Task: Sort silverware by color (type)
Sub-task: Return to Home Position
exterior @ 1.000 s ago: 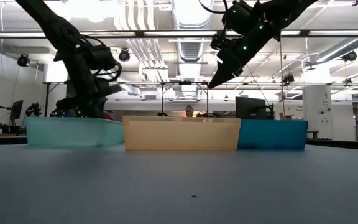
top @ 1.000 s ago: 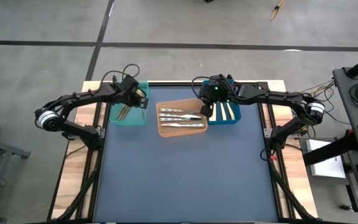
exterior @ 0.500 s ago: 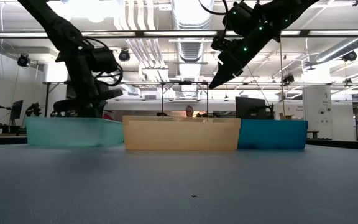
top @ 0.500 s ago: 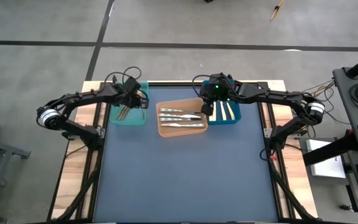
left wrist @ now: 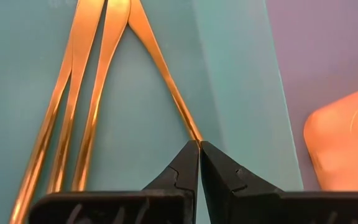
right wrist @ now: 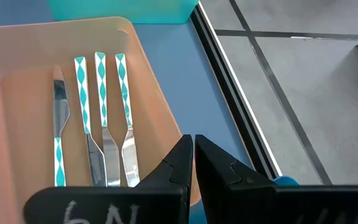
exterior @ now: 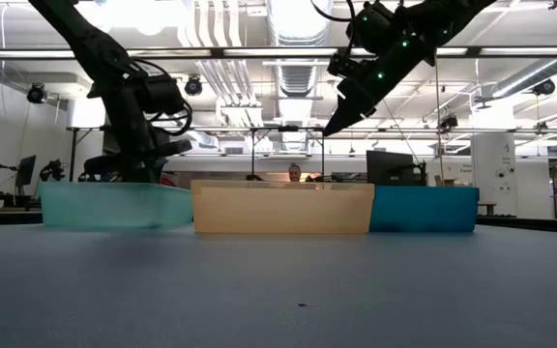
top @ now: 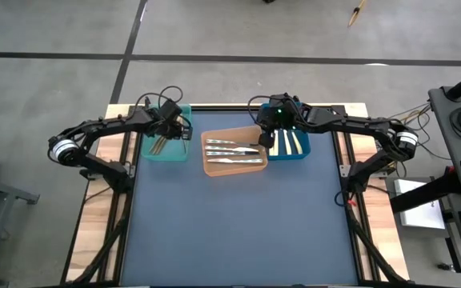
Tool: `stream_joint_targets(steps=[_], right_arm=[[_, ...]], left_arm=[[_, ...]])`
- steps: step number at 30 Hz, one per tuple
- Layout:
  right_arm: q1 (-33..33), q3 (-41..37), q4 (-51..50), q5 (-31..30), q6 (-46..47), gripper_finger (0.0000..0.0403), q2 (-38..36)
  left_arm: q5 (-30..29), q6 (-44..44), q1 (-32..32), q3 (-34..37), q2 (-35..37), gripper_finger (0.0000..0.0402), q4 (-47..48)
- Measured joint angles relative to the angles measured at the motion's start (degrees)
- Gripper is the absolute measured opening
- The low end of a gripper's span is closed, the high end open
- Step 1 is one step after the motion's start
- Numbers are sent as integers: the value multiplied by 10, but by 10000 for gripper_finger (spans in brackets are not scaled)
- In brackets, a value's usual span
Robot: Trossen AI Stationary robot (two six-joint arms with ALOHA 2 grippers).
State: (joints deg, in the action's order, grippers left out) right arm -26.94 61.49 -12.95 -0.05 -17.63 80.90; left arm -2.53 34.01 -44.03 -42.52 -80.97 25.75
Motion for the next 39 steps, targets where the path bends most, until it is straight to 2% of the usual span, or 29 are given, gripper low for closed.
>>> stream_joint_targets(steps=[7, 16, 23, 27, 31, 34, 39], right_arm=[[0, 0, 0, 0, 5, 9, 0], [0, 0, 0, 0, 12, 9, 0], [0, 0, 1, 0, 21, 9, 0], [0, 0, 4, 0, 24, 9, 0], [0, 0, 4, 0, 27, 9, 0], [0, 0, 4, 0, 27, 9, 0], [0, 0, 14, 0, 27, 9, 1]], left_arm=[[-22, -15, 0, 0, 0, 10, -12], [-30, -20, 6, 2, 0, 83, -44], [-72, -39, 9, 2, 0, 128, -52], [-74, -52, 9, 3, 0, 132, -44], [-78, -71, 8, 3, 0, 131, 9], [-103, -80, 8, 3, 0, 125, 36], [-104, -86, 10, -8, 1, 108, 37]])
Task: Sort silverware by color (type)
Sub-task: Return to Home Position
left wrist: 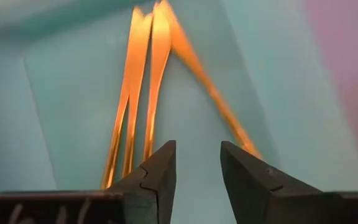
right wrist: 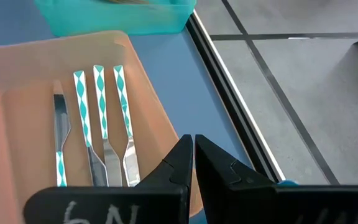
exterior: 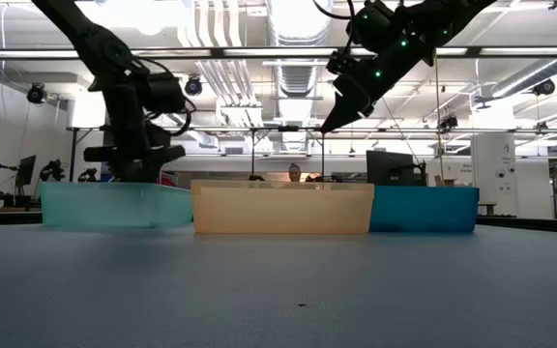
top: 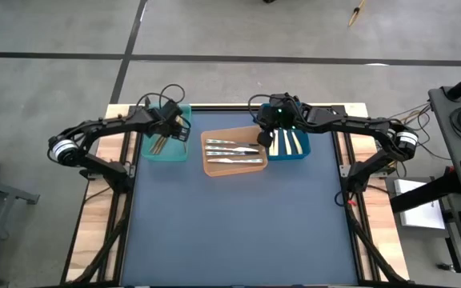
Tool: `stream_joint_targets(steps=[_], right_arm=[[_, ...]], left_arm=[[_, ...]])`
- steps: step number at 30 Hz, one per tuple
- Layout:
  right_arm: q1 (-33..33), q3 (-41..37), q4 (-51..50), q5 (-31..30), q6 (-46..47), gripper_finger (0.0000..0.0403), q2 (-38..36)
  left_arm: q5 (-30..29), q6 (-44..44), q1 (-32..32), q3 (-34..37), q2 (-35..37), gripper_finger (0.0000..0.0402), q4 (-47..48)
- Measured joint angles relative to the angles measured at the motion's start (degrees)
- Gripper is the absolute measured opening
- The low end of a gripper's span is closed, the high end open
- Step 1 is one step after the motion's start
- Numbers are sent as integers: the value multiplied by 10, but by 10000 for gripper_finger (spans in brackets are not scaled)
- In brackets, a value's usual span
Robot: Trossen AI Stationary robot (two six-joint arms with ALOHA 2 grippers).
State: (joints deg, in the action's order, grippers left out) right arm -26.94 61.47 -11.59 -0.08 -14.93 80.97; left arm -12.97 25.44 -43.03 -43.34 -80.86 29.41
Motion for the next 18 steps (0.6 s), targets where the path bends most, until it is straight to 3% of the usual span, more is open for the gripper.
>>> stream_joint_targets(steps=[8, 14, 18], right_arm=[[0, -1, 5, 5, -18, 9, 0], [0, -38, 50, 62, -12, 9, -21], [1, -70, 92, 67, 9, 9, -46]], left_arm=[[0, -70, 29, -30, 26, 74, -9], [0, -123, 85, -14, 105, 56, -34], [0, -181, 122, -3, 168, 41, -44]])
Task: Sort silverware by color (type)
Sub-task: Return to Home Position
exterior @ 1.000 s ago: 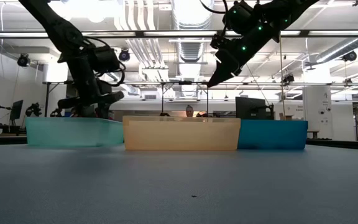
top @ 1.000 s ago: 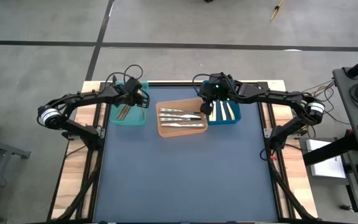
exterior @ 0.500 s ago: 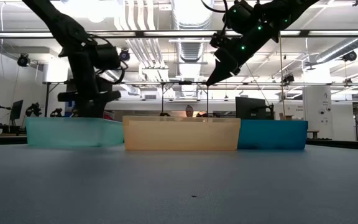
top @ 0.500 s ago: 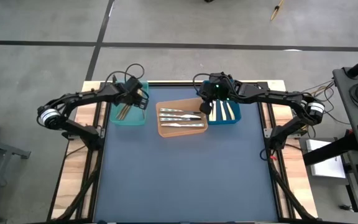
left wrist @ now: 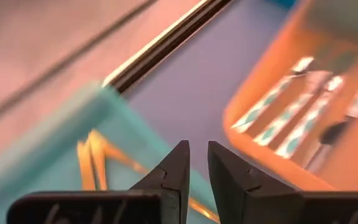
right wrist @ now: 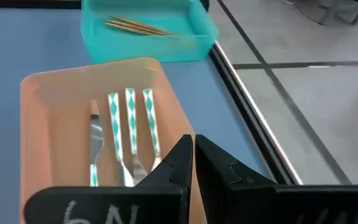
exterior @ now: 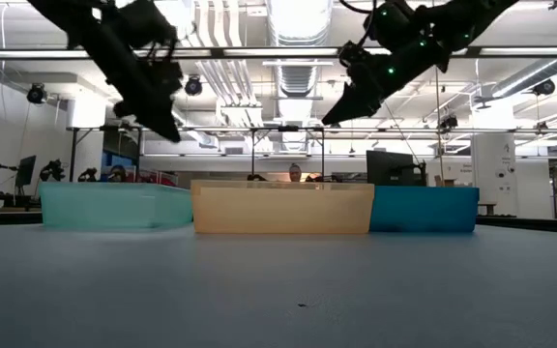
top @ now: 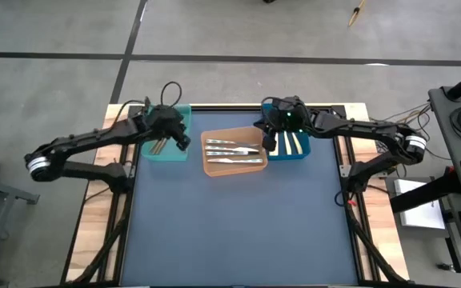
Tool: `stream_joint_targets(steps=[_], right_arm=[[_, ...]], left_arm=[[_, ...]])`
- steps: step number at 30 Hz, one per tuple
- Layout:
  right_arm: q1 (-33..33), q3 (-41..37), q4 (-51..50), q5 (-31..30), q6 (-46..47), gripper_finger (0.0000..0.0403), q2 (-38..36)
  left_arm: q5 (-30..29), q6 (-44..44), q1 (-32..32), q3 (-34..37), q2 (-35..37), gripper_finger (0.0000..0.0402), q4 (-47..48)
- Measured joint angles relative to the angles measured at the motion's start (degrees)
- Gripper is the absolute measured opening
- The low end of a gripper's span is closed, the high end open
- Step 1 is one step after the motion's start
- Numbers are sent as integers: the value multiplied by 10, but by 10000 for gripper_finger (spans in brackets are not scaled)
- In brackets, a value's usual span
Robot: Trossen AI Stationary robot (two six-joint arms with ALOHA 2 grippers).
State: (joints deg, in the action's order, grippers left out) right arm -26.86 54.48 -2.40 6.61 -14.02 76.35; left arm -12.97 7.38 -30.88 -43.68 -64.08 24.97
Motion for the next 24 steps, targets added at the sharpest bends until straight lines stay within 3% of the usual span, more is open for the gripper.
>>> stream_joint_targets(steps=[3, 6, 12, 16, 24], right_arm=[[3, -29, 20, 37, -6, 9, -20], [15, -74, 72, 86, -19, 9, -54], [30, -176, 96, 83, -12, 9, -171], [30, -236, 102, 84, -1, 9, -263], [30, -347, 71, 90, 6, 9, -450]], left_arm=[[36, -78, 31, 21, 44, 37, -31], [114, -125, 50, 64, 90, 37, -95], [253, -60, 57, 147, 199, 37, -206], [265, -60, 57, 194, 278, 37, -272], [266, -83, 57, 270, 419, 37, -316]])
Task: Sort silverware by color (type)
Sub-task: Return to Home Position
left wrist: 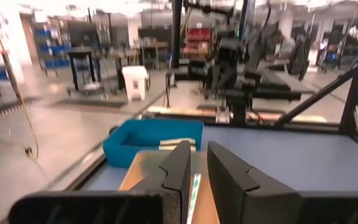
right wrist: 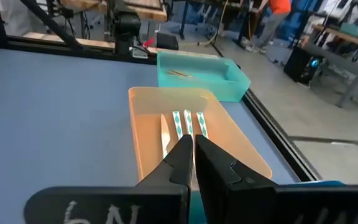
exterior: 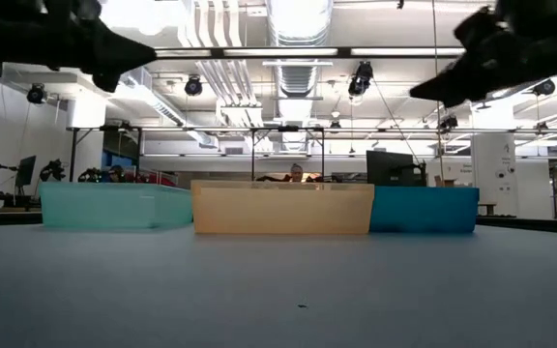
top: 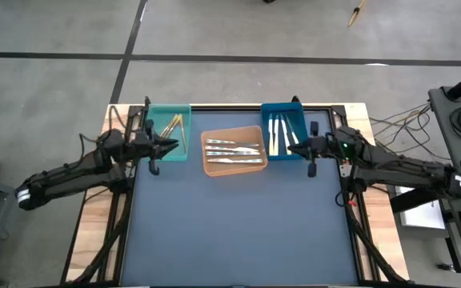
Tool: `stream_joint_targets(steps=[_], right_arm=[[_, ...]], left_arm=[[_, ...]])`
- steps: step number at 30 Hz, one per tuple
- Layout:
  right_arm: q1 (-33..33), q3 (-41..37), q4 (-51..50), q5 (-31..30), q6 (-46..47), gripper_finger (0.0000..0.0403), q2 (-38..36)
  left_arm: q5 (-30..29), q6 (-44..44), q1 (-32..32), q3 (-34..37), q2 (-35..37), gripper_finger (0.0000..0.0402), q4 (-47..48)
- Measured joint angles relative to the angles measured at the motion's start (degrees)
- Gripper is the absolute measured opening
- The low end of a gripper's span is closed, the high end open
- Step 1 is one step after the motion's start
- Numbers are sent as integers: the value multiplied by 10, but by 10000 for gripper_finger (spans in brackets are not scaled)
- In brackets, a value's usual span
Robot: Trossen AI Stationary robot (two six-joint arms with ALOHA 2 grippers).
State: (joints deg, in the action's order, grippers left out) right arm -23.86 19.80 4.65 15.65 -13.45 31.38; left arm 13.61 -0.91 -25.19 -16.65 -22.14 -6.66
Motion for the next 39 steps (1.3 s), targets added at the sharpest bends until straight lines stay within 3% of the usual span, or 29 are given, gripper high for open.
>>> stream_joint_targets(steps=[9, 14, 20, 24, 31, 34, 39], right_arm=[[0, -102, -2, -11, 18, 9, -158], [0, -110, -69, -28, 19, 9, -231], [0, -121, -111, -61, 0, 9, -314], [-1, -136, -124, -104, -24, 9, -308], [0, -179, -53, -41, -22, 9, -302], [0, -181, -49, -59, -21, 9, -299], [0, -182, -54, -84, 55, 9, -296]], left_arm=[[30, 66, 0, 69, 136, 36, -18], [30, 101, 0, 117, 216, 36, -55], [35, 121, 0, 156, 213, 36, -92], [36, 127, 0, 161, 214, 36, -81], [35, 111, 0, 161, 215, 36, -64], [34, 134, 0, 161, 211, 36, -55], [35, 135, 0, 161, 204, 36, -52]])
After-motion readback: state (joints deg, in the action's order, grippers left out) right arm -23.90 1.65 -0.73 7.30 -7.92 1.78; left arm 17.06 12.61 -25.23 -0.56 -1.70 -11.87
